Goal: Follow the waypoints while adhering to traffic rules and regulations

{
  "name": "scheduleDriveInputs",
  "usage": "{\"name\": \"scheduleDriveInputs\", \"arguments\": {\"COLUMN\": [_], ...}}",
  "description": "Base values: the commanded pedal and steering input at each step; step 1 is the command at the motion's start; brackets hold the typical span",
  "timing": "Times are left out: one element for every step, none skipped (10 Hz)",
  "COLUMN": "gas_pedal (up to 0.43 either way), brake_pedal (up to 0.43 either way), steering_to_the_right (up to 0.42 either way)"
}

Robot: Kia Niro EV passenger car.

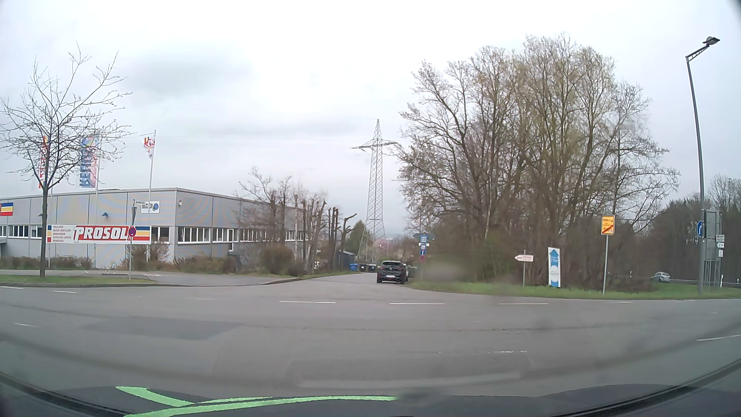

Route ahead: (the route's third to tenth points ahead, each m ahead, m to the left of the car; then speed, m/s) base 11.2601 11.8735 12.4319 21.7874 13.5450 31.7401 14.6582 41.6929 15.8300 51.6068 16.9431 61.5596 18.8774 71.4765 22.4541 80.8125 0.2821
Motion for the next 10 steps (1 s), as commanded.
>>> {"name": "scheduleDriveInputs", "arguments": {"gas_pedal": [0.0,0.0,0.0,0.0,0.0,0.0,0.0,0.0,0.0,0.0], "brake_pedal": [0.116,0.116,0.122,0.122,0.122,0.122,0.122,0.122,0.128,0.128], "steering_to_the_right": [-0.012,-0.012,-0.013,-0.013,-0.013,-0.013,-0.013,-0.013,-0.014,-0.013]}}
